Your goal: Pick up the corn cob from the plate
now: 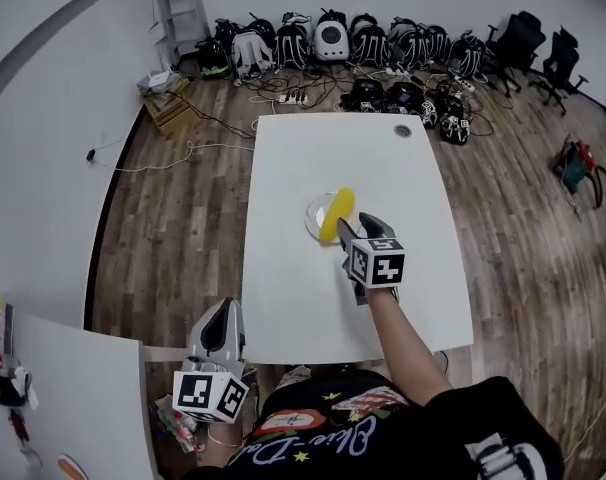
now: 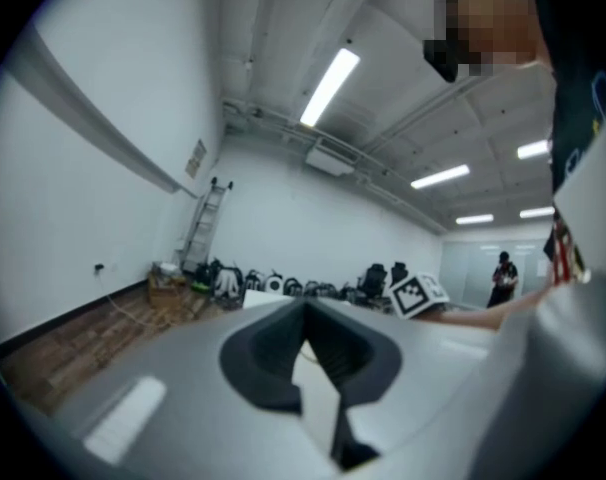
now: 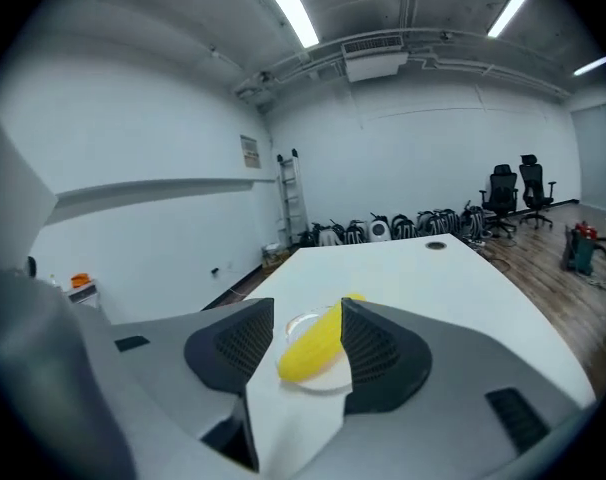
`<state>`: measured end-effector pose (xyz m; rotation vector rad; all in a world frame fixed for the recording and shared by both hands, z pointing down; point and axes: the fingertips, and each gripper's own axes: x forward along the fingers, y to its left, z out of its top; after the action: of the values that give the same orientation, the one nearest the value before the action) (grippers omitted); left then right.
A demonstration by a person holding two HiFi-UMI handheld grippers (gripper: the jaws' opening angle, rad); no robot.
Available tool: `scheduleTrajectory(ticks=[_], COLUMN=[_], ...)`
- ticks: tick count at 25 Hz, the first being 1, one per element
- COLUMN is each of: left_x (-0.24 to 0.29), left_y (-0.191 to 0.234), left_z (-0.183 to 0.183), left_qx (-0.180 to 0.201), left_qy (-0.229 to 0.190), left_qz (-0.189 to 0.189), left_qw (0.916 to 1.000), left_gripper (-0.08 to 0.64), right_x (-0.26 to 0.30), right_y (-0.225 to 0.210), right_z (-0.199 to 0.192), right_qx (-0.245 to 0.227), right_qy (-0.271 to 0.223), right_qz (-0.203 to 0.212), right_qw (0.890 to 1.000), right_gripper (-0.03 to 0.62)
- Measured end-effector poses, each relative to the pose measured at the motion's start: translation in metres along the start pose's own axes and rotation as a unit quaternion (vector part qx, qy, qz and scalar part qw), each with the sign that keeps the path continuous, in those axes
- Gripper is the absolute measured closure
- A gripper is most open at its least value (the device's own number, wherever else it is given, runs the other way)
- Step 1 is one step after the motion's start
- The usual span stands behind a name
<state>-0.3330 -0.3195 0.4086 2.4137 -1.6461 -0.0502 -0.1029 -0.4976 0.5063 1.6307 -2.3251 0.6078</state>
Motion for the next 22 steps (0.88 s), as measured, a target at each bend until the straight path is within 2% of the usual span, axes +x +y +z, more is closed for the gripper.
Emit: scheduleTrajectory(ticks=[3, 8, 14, 16, 19, 22], left_x=[0.014, 0.032, 0.044, 0.047, 0.051, 0.057], left_y=[0.02, 0.036, 0.059, 0.062, 0.067, 0.071], left_z=[-0.008, -0.016, -0.022, -0.022, -0.022, -0.025], left_qx=[-0.023, -0.075, -0.069, -0.075, -0.087, -0.097], left_qy=[0.014, 0.028, 0.048, 0.053, 0.048, 0.046], left_qz=[-0.022, -0.064, -0.077, -0.076, -0.074, -0.07], left_qw=[0.9994, 0.9947, 0.9935, 0.9929, 0.9923, 0.9917], left_gripper=[0.561, 0.561, 0.561, 0.561, 0.561, 0.561], right_x=[0.036, 0.08, 0.106, 0.11, 0.124, 0.135], right_y=[-0.002, -0.009, -0.023, -0.026, -0.033, -0.04], right_z=[-0.004, -0.014, -0.026, -0.026, -0.029, -0.044], right_qx=[0.014, 0.004, 0.024, 0.036, 0.028, 0.029], right_qy=[0.028, 0.078, 0.135, 0.14, 0.144, 0.18], right_qz=[-0.049, -0.094, -0.145, -0.155, -0.155, -0.153], right_qw=[0.998, 0.993, 0.98, 0.977, 0.977, 0.971], right_gripper=[0.356, 0.319, 0.313, 0.313, 0.313, 0.313])
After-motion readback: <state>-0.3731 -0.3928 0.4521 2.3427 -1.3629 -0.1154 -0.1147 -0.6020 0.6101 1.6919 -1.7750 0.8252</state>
